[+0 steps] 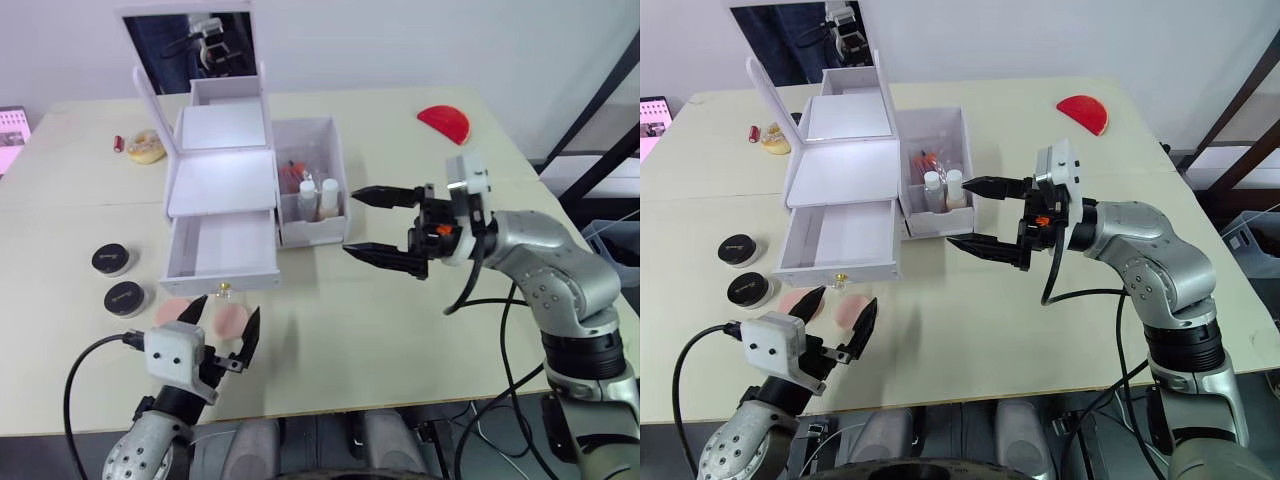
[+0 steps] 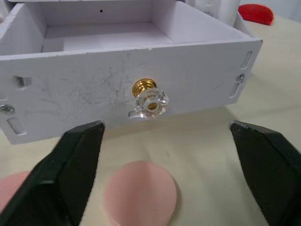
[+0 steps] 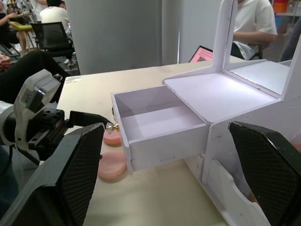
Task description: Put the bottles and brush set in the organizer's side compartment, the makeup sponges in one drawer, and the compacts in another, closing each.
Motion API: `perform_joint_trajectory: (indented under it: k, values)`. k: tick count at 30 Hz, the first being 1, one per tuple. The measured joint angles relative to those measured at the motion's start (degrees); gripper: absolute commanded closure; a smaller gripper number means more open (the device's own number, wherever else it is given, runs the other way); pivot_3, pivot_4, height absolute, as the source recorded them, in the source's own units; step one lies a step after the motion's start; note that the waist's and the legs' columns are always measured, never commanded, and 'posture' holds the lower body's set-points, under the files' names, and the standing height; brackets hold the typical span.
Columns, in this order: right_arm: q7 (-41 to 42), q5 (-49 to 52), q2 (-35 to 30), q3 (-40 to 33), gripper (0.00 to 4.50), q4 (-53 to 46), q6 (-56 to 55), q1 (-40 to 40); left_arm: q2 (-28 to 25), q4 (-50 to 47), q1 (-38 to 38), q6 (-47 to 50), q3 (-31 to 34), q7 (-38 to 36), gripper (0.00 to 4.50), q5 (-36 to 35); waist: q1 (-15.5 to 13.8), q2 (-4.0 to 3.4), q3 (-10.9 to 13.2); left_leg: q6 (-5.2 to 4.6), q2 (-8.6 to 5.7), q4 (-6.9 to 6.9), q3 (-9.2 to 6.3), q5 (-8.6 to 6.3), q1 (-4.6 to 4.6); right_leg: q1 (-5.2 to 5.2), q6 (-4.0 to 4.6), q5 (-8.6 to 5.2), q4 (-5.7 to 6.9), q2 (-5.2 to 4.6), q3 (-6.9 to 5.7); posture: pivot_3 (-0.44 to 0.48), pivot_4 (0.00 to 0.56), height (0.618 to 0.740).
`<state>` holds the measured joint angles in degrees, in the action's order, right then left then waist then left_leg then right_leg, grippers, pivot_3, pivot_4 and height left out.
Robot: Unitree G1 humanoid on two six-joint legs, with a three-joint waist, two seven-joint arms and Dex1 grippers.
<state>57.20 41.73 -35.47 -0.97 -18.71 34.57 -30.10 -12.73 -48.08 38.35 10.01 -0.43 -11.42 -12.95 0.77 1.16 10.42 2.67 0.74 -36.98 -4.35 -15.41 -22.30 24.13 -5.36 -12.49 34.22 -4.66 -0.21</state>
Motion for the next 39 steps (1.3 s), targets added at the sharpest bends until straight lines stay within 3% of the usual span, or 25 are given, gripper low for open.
perform_joint_trajectory:
  k: [5,9,12,15,19,28,33,39]
  values:
    - [0.2,0.0,-0.2,0.0,0.00,0.0,0.0,0.0,-4.0,-3.4,6.5,1.3,6.7,-4.2,0.06,-5.3,0.0,0.01,0.0,0.00,0.02,0.02,0.00,0.00,-0.03,0.08,0.00,0.00,0.02,0.01,0.00,0.000,0.150,0.739]
    - [0.7,0.0,-1.1,0.0,0.00,0.0,0.0,0.0,-10.0,-5.3,12.2,3.2,17.0,-10.7,0.06,-13.2,-0.1,-0.01,0.0,0.00,0.03,0.00,0.01,0.00,-0.05,0.12,-0.01,-0.01,-0.01,0.00,0.00,0.000,0.150,0.739]
    - [1.7,0.1,-2.7,-0.6,0.00,0.0,-0.1,1.1,-17.5,-3.9,19.1,3.4,30.7,-21.8,0.06,-22.7,0.0,0.07,0.0,0.01,0.07,-0.01,0.05,-0.01,-0.07,0.28,0.00,-0.01,-0.07,0.00,-0.01,0.000,0.150,0.739]
    - [2.4,0.0,-4.9,-2.7,0.00,0.5,-0.5,2.9,-20.5,3.1,18.9,4.0,42.9,-27.9,0.06,-31.3,-0.1,-0.12,0.1,0.02,0.07,-0.07,0.14,-0.01,-0.06,0.36,-0.01,-0.02,-0.18,-0.04,-0.01,0.000,0.150,0.739]
    - [4.1,-1.4,-9.5,-6.7,0.00,3.0,-2.3,6.9,-24.9,22.2,11.8,7.4,54.0,-31.6,0.06,-39.0,0.1,-0.06,0.1,0.02,0.07,-0.06,0.18,-0.01,-0.06,0.31,-0.01,-0.02,-0.17,-0.04,-0.01,0.000,0.150,0.739]
    - [10.3,-7.9,-16.6,-17.9,0.00,18.6,-13.1,19.0,-36.7,60.8,2.1,5.0,60.6,-42.6,0.06,-32.9,0.0,0.28,-0.2,0.01,0.12,0.01,0.33,-0.01,-0.03,0.23,0.03,0.00,-0.02,-0.05,0.04,0.000,0.150,0.739]
    - [12.4,-10.9,-17.8,-22.8,0.00,27.6,-19.5,23.9,-41.2,76.7,-3.4,1.8,61.5,-43.5,0.06,-28.3,0.2,0.22,-0.2,0.02,0.23,0.01,0.53,-0.01,0.05,0.31,0.02,0.00,-0.01,-0.12,0.06,0.000,0.150,0.739]
    - [12.3,-11.7,-17.8,-25.1,0.00,29.5,-22.1,25.6,-44.4,84.8,-7.1,-0.5,63.0,-44.7,0.06,-26.1,0.5,0.11,-0.1,0.05,0.35,0.07,0.98,-0.03,0.23,0.37,0.03,0.01,-0.01,-0.38,0.05,0.000,0.150,0.739]
